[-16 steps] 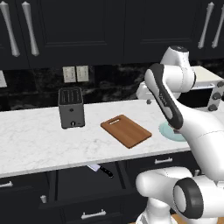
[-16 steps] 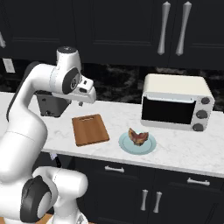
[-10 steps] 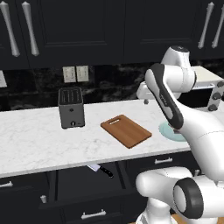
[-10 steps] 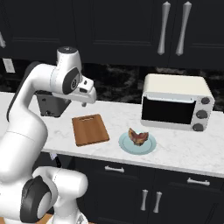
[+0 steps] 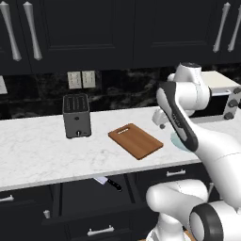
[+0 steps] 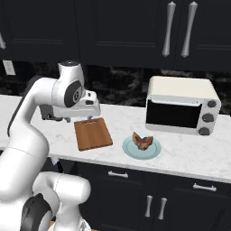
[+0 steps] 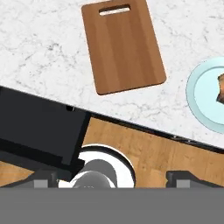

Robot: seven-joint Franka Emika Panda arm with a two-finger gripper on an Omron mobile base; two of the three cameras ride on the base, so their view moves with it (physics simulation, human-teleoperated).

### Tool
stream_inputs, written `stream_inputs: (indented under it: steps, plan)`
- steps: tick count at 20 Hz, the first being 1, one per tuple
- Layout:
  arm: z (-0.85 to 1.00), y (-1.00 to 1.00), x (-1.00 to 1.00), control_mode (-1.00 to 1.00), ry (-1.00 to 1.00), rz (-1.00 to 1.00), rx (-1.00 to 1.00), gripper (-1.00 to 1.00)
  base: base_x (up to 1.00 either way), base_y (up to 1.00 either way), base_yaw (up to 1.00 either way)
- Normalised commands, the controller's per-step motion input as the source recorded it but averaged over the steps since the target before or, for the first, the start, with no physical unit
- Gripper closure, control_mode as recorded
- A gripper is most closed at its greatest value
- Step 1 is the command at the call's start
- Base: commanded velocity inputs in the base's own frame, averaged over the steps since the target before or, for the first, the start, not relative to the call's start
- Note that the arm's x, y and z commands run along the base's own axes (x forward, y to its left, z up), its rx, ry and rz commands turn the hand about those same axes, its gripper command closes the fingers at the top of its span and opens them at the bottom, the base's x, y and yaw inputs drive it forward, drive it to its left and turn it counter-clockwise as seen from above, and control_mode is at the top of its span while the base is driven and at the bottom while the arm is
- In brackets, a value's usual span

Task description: Pick up the knife from the drawer and place it on the cutting board. Then place the meat from the plate to the cutting board.

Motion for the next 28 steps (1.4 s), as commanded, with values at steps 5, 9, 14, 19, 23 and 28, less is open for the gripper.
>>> stream_inputs:
  steps: [5,9,14,19,23,28]
  plan:
    - [-0.14,-0.01,-0.06,-1.0,0.1,0.19,-0.01,-1.0,0.0,0.0,0.0]
    - [-0.05,0.0,0.0,-1.0,0.07,0.21,0.0,-1.0,0.0,0.0,0.0]
    - [-0.01,0.0,0.0,-1.0,0.02,0.13,0.0,-1.0,0.0,0.0,0.0]
    - [0.0,0.0,0.0,1.0,0.0,0.06,0.0,-1.0,-0.05,-0.06,0.19]
    - [0.0,0.0,0.0,1.0,0.0,0.0,0.0,-1.0,-0.09,-0.38,0.5]
    - [0.0,0.0,0.0,1.0,0.0,0.0,0.0,-1.0,-0.05,-0.63,0.55]
